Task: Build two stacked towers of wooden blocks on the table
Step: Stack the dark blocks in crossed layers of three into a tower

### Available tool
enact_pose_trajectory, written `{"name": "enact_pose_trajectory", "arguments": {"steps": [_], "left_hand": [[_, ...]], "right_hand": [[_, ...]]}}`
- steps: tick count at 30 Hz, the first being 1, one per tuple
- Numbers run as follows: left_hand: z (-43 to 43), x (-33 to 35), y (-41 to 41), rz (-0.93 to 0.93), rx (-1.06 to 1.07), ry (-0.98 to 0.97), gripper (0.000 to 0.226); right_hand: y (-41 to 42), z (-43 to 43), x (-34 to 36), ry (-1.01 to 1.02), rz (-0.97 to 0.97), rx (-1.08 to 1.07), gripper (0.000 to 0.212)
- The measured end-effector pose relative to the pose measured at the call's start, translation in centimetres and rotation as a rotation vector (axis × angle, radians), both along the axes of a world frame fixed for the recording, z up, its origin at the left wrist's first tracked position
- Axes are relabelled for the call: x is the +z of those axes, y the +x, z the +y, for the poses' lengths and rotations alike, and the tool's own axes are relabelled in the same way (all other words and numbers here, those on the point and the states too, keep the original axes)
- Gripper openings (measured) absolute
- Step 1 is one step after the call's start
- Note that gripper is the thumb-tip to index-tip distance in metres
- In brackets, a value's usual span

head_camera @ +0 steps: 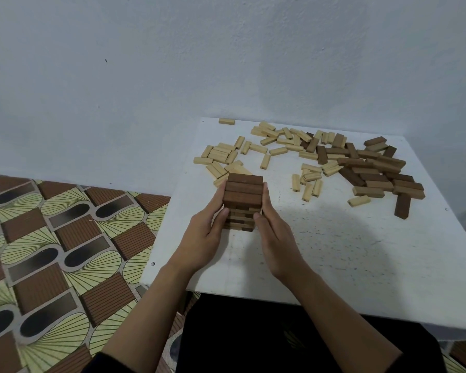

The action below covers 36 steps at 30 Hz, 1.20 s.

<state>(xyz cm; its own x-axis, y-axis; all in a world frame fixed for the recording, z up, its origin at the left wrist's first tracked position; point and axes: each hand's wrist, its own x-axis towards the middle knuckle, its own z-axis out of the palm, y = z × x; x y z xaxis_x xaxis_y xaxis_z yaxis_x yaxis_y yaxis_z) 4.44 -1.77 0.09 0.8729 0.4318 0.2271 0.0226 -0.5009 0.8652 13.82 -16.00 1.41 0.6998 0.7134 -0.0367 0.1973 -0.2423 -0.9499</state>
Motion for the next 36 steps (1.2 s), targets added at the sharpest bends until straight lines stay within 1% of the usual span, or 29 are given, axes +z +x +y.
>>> {"name": "enact_pose_trajectory", "arguments": {"steps": [7, 17, 25, 36], "left_hand": [[-0.03, 0.18, 0.06, -0.014, 0.019, 0.063, 0.05], [-0.01, -0.18, 0.13, -0.035, 0.016, 0.094, 0.05], [-0.03, -0.44, 0.23, -0.032, 0.012, 0.068, 0.051], [-0.55, 0.25, 0.3, -0.04, 0.027, -0.067, 0.047]], "right_hand": [[-0.13, 0.02, -0.02, -0.013, -0.018, -0.002, 0.058], [-0.14, -0.06, -0.09, 0.009, -0.009, -0.01, 0.058], [-0.15, -0.04, -0.15, 0.009, -0.023, 0.0, 0.057], [-0.08, 0.02, -0.28, 0.017, -0.011, 0.0, 0.057]]}}
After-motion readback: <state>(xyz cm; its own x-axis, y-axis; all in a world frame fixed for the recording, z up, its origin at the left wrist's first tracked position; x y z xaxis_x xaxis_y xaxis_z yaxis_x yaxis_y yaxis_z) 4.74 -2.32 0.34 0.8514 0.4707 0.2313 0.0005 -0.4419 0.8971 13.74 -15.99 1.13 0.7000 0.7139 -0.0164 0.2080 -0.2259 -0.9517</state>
